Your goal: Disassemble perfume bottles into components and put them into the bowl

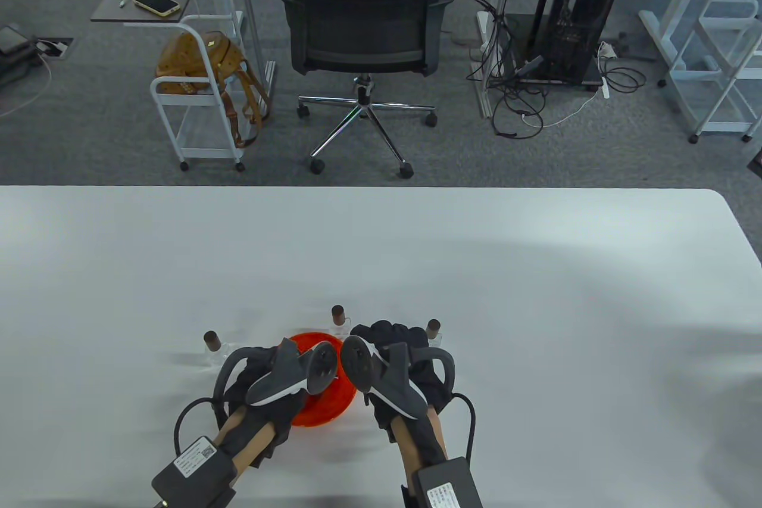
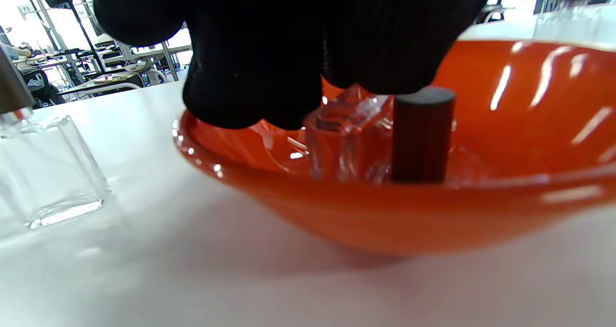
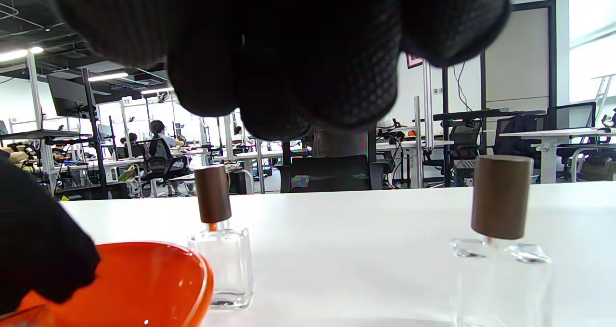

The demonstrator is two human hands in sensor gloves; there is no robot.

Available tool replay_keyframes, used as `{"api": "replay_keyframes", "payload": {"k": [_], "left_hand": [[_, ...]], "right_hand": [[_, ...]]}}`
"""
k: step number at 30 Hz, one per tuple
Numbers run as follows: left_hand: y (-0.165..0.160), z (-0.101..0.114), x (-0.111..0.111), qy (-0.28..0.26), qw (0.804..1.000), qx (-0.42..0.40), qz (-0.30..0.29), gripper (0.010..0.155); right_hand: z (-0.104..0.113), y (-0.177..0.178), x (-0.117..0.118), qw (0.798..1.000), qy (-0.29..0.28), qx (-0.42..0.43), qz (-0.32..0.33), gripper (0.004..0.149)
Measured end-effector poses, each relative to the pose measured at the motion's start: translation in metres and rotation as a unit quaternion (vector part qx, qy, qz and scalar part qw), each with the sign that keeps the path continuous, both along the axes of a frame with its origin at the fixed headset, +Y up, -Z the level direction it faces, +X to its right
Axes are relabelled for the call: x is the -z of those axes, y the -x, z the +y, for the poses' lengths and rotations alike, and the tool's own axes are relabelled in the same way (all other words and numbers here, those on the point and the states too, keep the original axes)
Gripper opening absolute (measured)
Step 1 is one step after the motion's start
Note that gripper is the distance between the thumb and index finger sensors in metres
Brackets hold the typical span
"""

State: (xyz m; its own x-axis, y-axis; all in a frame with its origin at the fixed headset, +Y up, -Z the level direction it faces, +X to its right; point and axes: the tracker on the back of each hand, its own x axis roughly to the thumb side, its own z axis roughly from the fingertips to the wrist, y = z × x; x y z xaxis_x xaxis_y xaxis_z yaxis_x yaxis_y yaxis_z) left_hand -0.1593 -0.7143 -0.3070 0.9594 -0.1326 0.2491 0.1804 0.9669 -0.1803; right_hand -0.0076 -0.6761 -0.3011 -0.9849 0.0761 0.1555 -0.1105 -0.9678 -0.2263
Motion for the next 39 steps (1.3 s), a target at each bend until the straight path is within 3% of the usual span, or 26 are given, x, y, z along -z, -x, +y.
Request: {"api": "replay_keyframes", "payload": {"k": [4, 8, 12, 15, 19, 22, 25, 31, 39], "left_hand": [[0.024, 0.029, -0.004, -0.035, 0.996, -0.078, 0.021, 0.059], [0.069, 0.060, -0.011, -0.122, 0.979, -0.156, 0.048, 0.059], [0.119, 0.067, -0.015, -0.170, 0.963, -0.192, 0.085, 0.060], [0.148, 0.058, -0.015, -0.146, 0.955, -0.229, 0.118, 0.068], [0.174, 0.027, -0.005, -0.071, 0.954, -0.244, 0.161, 0.086], [0.186, -0.002, 0.006, -0.026, 0.951, -0.242, 0.191, 0.087], [0.191, -0.026, 0.017, 0.014, 0.946, -0.255, 0.201, 0.086], [0.197, -0.045, 0.029, 0.043, 0.931, -0.306, 0.192, 0.078], [0.195, -0.050, 0.030, 0.001, 0.939, -0.278, 0.201, 0.055]], "right_hand": [[-0.001, 0.001, 0.000, 1.000, 0.001, 0.001, 0.002, 0.045], [-0.001, 0.003, -0.001, 1.000, 0.001, -0.003, 0.006, 0.045], [0.000, 0.008, -0.002, 1.000, 0.000, -0.007, 0.013, 0.045], [-0.001, 0.012, -0.003, 1.000, 0.003, -0.010, 0.017, 0.045], [-0.004, 0.016, -0.004, 1.000, 0.007, -0.019, 0.022, 0.045], [-0.005, 0.019, -0.005, 0.999, 0.009, -0.023, 0.025, 0.045], [-0.005, 0.022, -0.006, 0.999, 0.009, -0.024, 0.029, 0.045], [-0.007, 0.024, -0.006, 0.999, 0.015, -0.027, 0.032, 0.045], [-0.008, 0.025, -0.007, 0.999, 0.021, -0.028, 0.036, 0.045]]}}
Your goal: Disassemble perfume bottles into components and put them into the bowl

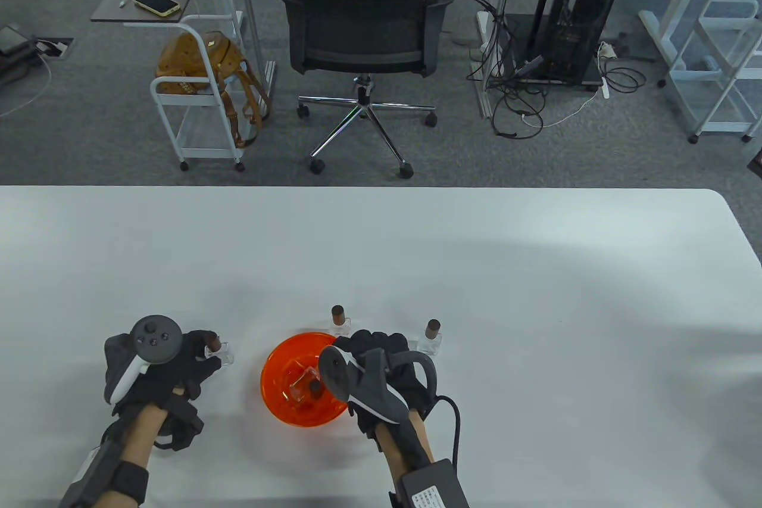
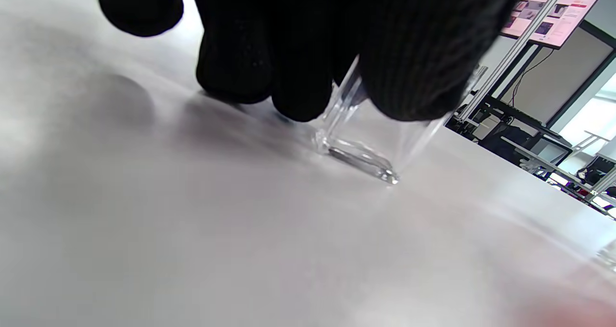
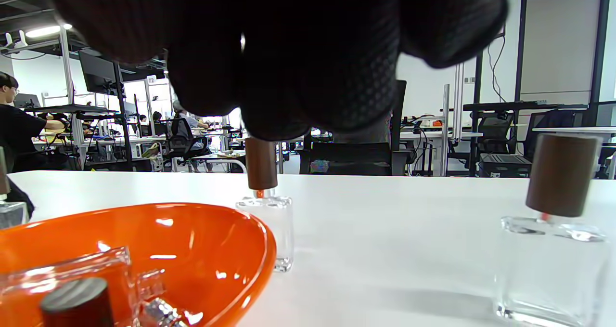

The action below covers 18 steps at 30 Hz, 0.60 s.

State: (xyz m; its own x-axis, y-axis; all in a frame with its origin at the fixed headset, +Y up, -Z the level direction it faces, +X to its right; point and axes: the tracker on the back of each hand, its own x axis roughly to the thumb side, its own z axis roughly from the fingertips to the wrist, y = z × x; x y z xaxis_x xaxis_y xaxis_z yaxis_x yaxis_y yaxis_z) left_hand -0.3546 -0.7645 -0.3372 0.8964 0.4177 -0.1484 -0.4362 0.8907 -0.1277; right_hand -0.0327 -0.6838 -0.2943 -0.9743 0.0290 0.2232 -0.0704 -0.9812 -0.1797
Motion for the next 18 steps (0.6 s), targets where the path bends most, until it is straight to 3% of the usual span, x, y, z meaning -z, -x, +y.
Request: {"api": "replay_keyframes", "payload": {"k": [7, 14, 18], "left_hand": [[-0.009, 0.013, -0.005, -0.033, 0.999, -0.022, -0.031, 0.054], [-0.051, 0.065, -0.030, -0.139, 0.982, -0.051, -0.115, 0.054], [-0.076, 0.074, -0.044, -0.162, 0.973, -0.021, -0.161, 0.054]], "right_hand": [[0.000, 0.000, 0.000, 1.000, 0.002, -0.002, 0.001, 0.045], [0.000, 0.003, -0.001, 1.000, 0.004, 0.003, 0.008, 0.045], [0.007, 0.005, -0.005, 0.999, 0.000, 0.036, 0.017, 0.046]]}}
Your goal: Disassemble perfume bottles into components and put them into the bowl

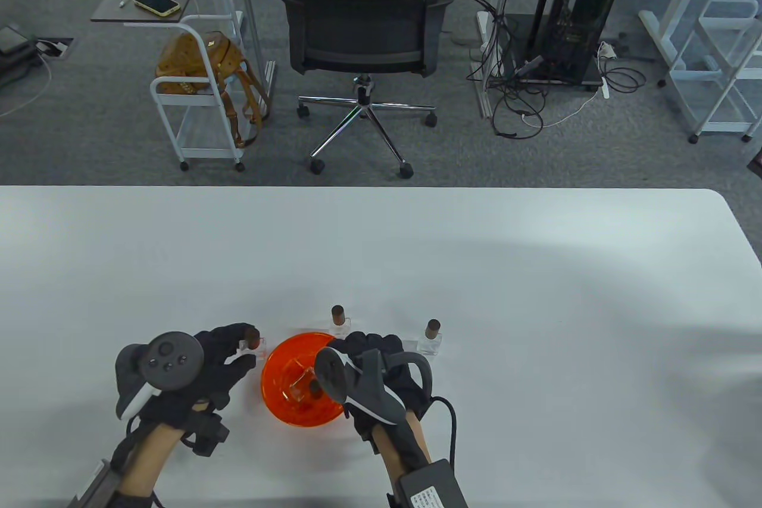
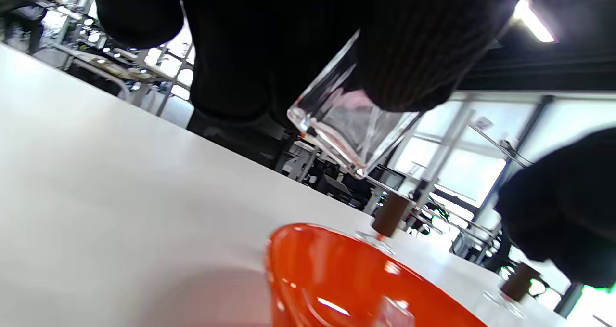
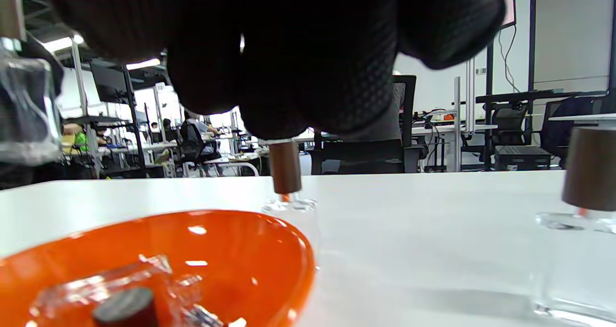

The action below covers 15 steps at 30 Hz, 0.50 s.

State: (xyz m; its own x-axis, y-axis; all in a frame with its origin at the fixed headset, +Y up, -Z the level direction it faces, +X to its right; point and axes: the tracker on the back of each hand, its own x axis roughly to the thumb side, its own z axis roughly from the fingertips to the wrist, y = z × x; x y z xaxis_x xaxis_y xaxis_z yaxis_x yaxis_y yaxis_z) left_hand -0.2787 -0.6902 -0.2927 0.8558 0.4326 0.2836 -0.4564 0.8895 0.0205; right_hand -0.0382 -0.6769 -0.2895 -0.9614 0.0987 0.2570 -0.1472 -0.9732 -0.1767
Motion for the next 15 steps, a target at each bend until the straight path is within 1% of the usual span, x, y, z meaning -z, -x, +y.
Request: {"api": "replay_keyframes", "payload": {"k": [2, 6, 7, 9, 11, 12, 15], "left_hand": [[-0.010, 0.000, -0.005, -0.008, 1.000, 0.016, -0.015, 0.054], [-0.023, -0.002, -0.009, -0.009, 0.999, 0.043, -0.031, 0.053], [-0.026, -0.003, -0.010, -0.009, 0.998, 0.049, -0.037, 0.053], [-0.029, -0.004, -0.011, -0.010, 0.997, 0.057, -0.043, 0.053], [-0.032, -0.005, -0.011, -0.012, 0.997, 0.062, -0.046, 0.053], [-0.032, -0.005, -0.011, -0.012, 0.997, 0.064, -0.046, 0.053], [-0.030, -0.006, -0.009, -0.006, 0.997, 0.065, -0.037, 0.053]], "right_hand": [[0.005, 0.001, -0.003, 1.000, -0.006, 0.026, 0.009, 0.049], [0.011, 0.008, -0.008, 0.992, 0.030, 0.110, 0.059, 0.066], [0.011, 0.011, -0.010, 0.990, 0.030, 0.125, 0.065, 0.067], [0.012, 0.016, -0.013, 0.988, 0.018, 0.135, 0.067, 0.065], [0.012, 0.022, -0.015, 0.989, 0.004, 0.132, 0.070, 0.054], [0.013, 0.024, -0.017, 0.990, -0.004, 0.120, 0.071, 0.051], [0.018, 0.021, -0.019, 0.989, -0.042, 0.126, 0.066, 0.050]]}}
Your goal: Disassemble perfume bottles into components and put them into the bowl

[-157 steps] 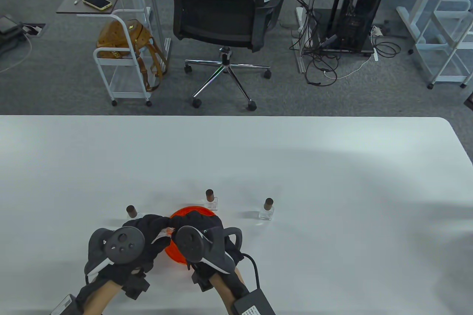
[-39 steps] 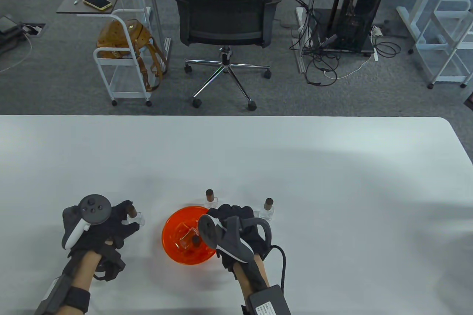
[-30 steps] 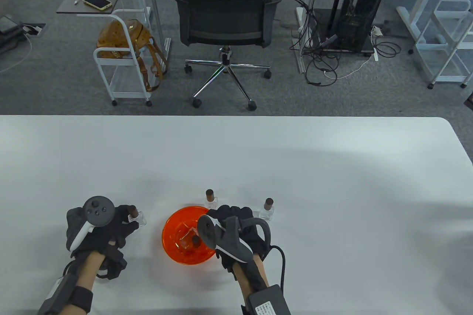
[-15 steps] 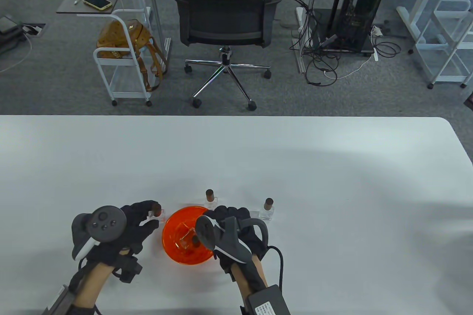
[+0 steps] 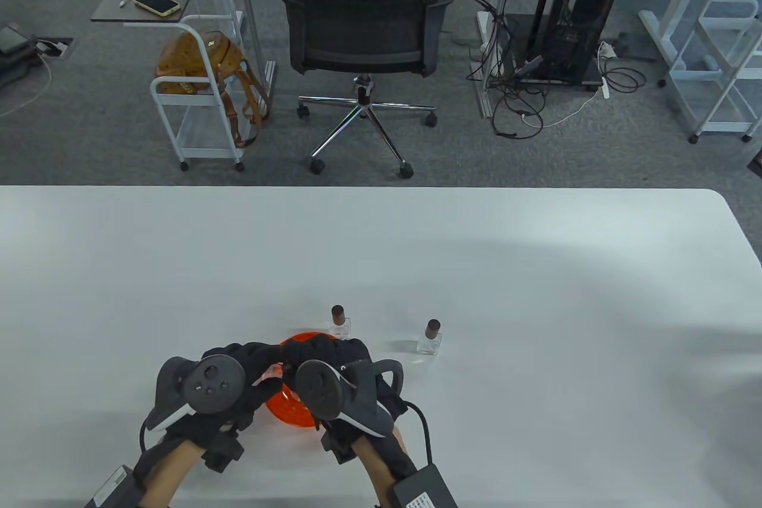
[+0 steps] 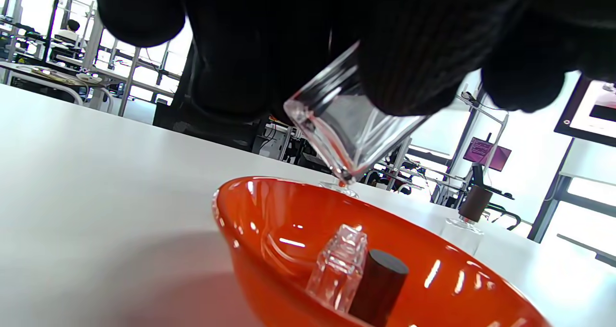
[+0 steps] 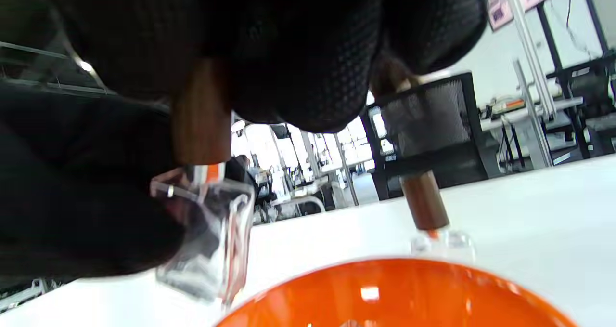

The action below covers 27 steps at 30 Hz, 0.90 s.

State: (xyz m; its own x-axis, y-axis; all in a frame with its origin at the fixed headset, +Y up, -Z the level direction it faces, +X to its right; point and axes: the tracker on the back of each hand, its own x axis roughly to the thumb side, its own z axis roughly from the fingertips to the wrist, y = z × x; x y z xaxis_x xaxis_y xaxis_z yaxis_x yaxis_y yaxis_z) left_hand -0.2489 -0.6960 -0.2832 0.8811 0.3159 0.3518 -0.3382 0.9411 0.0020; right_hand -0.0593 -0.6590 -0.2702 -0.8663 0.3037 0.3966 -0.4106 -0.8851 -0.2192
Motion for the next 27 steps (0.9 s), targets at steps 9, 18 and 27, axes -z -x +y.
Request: {"api": "replay_keyframes", "payload": {"k": [9, 18, 27], "left_hand": [[0.022, -0.006, 0.008, 0.028, 0.998, -0.018, 0.058, 0.054], [0.017, -0.007, 0.008, 0.030, 0.998, -0.017, 0.043, 0.054], [0.012, -0.008, 0.006, 0.038, 0.999, -0.017, 0.032, 0.054]], "right_hand": [[-0.023, 0.003, 0.011, 0.977, 0.042, -0.205, -0.044, 0.049], [-0.063, 0.014, 0.023, 0.954, 0.092, -0.278, -0.066, 0.053], [-0.056, 0.013, 0.026, 0.960, 0.081, -0.258, -0.074, 0.053]]}}
